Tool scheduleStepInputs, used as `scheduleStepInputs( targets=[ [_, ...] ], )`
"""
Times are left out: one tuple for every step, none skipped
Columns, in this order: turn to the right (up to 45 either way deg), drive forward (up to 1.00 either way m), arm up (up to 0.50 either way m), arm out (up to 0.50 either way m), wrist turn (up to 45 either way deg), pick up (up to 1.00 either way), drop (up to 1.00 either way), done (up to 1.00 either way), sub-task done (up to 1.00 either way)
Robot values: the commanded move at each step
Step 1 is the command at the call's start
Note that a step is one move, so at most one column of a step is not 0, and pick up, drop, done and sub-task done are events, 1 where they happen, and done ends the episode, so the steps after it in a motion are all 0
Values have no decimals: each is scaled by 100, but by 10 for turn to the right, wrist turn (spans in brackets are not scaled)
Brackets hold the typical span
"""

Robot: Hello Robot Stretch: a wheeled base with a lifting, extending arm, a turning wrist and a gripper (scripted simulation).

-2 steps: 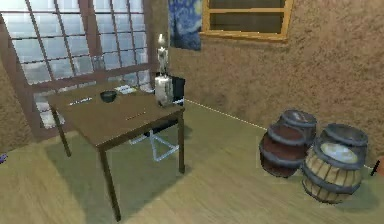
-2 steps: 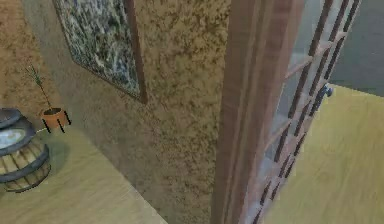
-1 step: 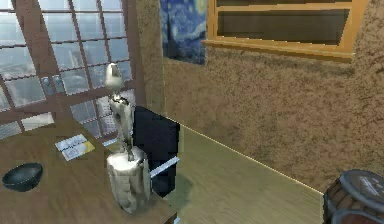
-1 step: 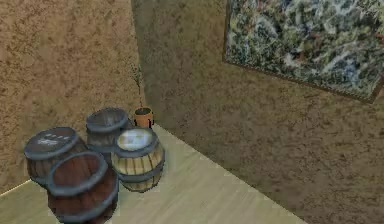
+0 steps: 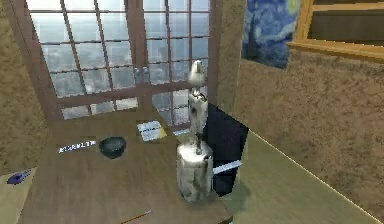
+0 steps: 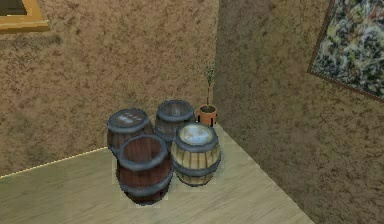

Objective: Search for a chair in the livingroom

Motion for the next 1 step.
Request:
scheduleStepInputs(
  targets=[
    [0,0,0,0,0,0,0,100,0]
  ],
)
